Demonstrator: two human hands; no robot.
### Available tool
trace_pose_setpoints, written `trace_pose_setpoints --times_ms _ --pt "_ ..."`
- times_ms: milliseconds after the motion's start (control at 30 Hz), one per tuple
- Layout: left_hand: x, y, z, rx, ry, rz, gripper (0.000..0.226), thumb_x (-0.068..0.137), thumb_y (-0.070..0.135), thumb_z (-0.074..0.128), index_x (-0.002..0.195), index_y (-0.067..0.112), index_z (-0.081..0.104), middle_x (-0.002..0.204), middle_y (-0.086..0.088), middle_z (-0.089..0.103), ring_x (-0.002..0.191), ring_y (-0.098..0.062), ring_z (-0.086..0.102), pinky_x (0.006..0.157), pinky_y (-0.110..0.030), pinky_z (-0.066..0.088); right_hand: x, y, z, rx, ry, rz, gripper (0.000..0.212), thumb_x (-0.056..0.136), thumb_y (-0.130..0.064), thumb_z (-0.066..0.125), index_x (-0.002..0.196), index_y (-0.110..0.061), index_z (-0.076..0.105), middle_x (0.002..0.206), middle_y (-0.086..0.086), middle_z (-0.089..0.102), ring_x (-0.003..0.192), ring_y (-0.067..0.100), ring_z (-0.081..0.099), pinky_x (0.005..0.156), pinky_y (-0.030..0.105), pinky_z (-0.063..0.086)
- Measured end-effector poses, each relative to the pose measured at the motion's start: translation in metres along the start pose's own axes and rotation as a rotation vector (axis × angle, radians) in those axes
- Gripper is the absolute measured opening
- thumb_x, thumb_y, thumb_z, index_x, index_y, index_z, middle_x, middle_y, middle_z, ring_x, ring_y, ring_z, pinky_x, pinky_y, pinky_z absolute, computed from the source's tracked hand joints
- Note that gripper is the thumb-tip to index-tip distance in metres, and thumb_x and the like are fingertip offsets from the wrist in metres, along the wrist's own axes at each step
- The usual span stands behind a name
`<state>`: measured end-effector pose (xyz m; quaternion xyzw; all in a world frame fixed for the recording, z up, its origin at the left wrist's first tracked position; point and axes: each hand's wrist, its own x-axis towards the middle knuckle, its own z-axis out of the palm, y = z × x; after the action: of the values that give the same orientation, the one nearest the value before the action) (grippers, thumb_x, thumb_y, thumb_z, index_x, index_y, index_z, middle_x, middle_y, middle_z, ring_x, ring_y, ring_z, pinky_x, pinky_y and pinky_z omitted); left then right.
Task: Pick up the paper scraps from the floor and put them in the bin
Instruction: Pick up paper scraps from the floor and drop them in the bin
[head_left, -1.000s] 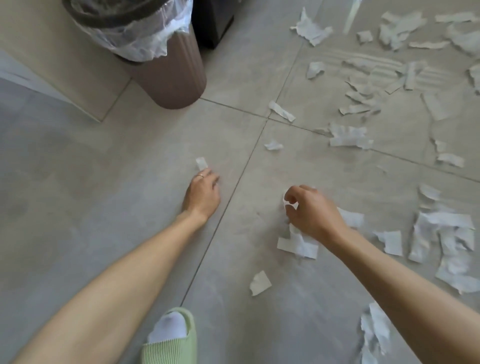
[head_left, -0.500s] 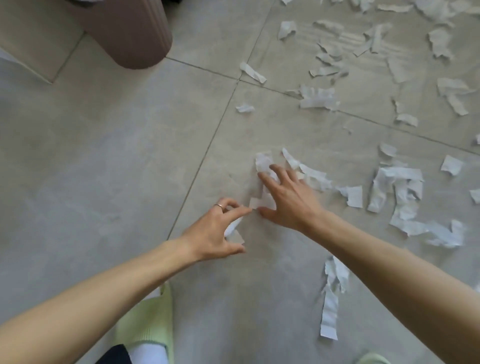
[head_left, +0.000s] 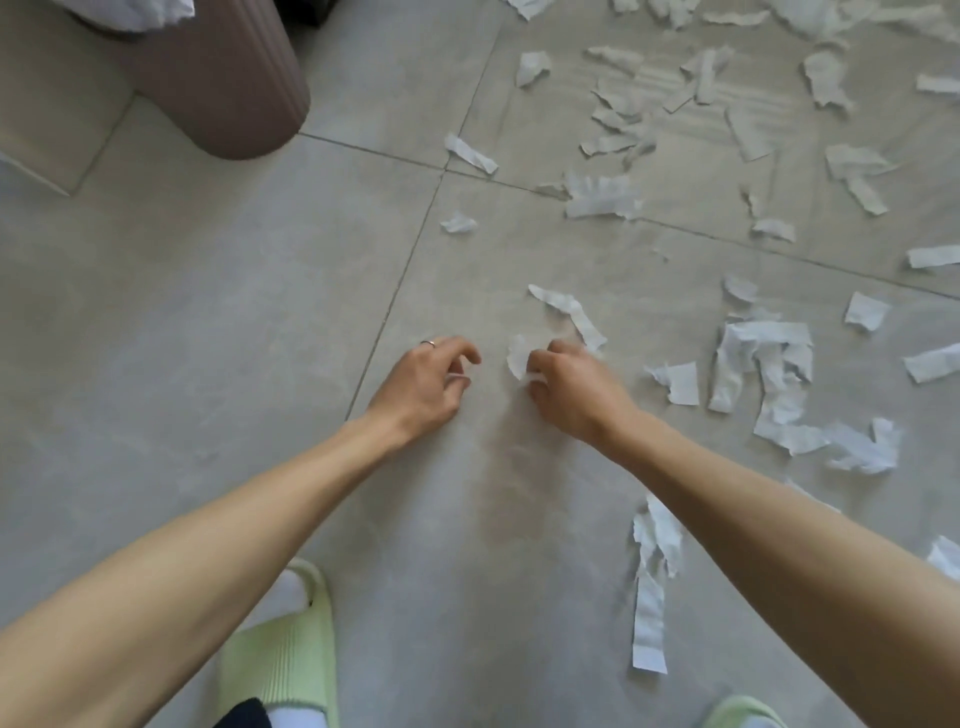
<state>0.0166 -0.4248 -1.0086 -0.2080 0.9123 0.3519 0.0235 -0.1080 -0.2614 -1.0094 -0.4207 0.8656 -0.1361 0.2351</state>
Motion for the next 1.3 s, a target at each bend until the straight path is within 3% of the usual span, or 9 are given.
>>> trace_pose_setpoints --times_ms 200,367,533,733,833,933,1033,1200,1300 --pt "0.059 0.036 0.013 0.039 -0.078 -0.023 0.059 0.079 -0.003 0.039 0.131 0.02 0.051 0.122 -0.011 0.046 0.103 -0.03 0.058 0.093 -0.039 0.049 -0.014 0.026 -0.024 0.093 0.078 0.052 0.043 0.083 -0.005 0.047 0.124 -0.015 0.048 0.116 0.012 0.055 0.092 0.038 0.058 0.071 0.038 0.046" --pt "0.097 0.056 0.024 0.348 -0.173 0.011 0.062 0.089 0.046 0.056 0.144 0.034 0.032 0.124 -0.008 0.037 0.089 -0.03 0.06 0.081 -0.037 0.049 -0.01 0.046 -0.037 0.132 0.132 0.24 0.052 0.084 -0.008 0.045 0.134 -0.021 0.043 0.122 0.011 0.051 0.102 0.036 0.057 0.079 0.036 0.046" --pt "0.115 0.053 0.042 0.125 -0.11 0.101 0.025 0.087 0.04 0.064 0.104 0.022 0.068 0.105 -0.003 0.048 0.078 -0.026 0.06 0.076 -0.033 0.05 -0.019 0.06 -0.042 0.165 0.237 0.235 0.032 0.084 -0.008 0.052 0.112 -0.015 0.066 0.106 0.008 0.058 0.091 0.034 0.061 0.077 0.035 0.049" --pt "0.109 0.071 0.054 -0.065 0.089 0.034 0.023 0.093 0.018 0.049 0.072 0.008 0.044 0.071 -0.006 0.047 0.068 -0.025 0.045 0.064 -0.038 0.039 -0.041 0.088 -0.051 0.017 0.418 0.22 0.011 0.08 -0.016 0.061 0.087 -0.008 0.064 0.099 0.009 0.057 0.09 0.032 0.057 0.066 0.036 0.048" --pt "0.111 0.097 0.063 0.015 -0.071 0.125 0.017 0.084 0.015 0.053 0.073 0.012 0.041 0.064 -0.005 0.048 0.063 -0.027 0.044 0.055 -0.034 0.031 -0.049 0.116 -0.043 -0.163 0.382 0.287 0.037 0.076 -0.041 0.06 0.1 -0.013 0.06 0.135 0.017 0.046 0.126 0.042 0.038 0.098 0.053 0.04" --pt "0.119 0.118 0.072 0.092 -0.131 0.17 0.006 0.085 0.015 0.046 0.088 0.014 0.041 0.071 -0.01 0.054 0.067 -0.033 0.048 0.057 -0.035 0.035 -0.053 0.136 -0.026 -0.18 0.28 0.387 0.063 0.08 -0.058 0.046 0.132 -0.022 0.048 0.152 0.017 0.027 0.138 0.047 0.023 0.107 0.059 0.028" --pt "0.13 0.131 0.081 0.243 -0.074 0.149 0.014 0.091 0.019 0.039 0.103 0.012 0.038 0.08 -0.02 0.059 0.073 -0.041 0.056 0.06 -0.039 0.04 -0.056 0.144 -0.014 -0.108 0.327 0.406 0.053 0.088 -0.049 0.041 0.129 -0.018 0.053 0.137 0.021 0.048 0.122 0.045 0.045 0.099 0.056 0.041" --pt "0.138 0.128 0.095 0.498 -0.091 0.081 0.047 0.095 0.054 0.038 0.116 0.012 0.036 0.102 -0.022 0.064 0.091 -0.044 0.062 0.066 -0.04 0.038 -0.059 0.144 -0.008 0.036 0.548 0.244 0.019 0.077 0.005 0.061 0.093 -0.005 0.065 0.09 0.015 0.058 0.082 0.034 0.053 0.065 0.042 0.052" --pt "0.136 0.124 0.1 0.531 -0.086 0.129 0.036 0.1 0.044 0.032 0.108 0.011 0.041 0.107 -0.022 0.061 0.093 -0.044 0.06 0.068 -0.041 0.038 -0.059 0.141 -0.016 0.264 0.596 0.233 0.016 0.079 0.003 0.053 0.086 -0.002 0.066 0.083 0.015 0.057 0.074 0.029 0.057 0.063 0.034 0.049"
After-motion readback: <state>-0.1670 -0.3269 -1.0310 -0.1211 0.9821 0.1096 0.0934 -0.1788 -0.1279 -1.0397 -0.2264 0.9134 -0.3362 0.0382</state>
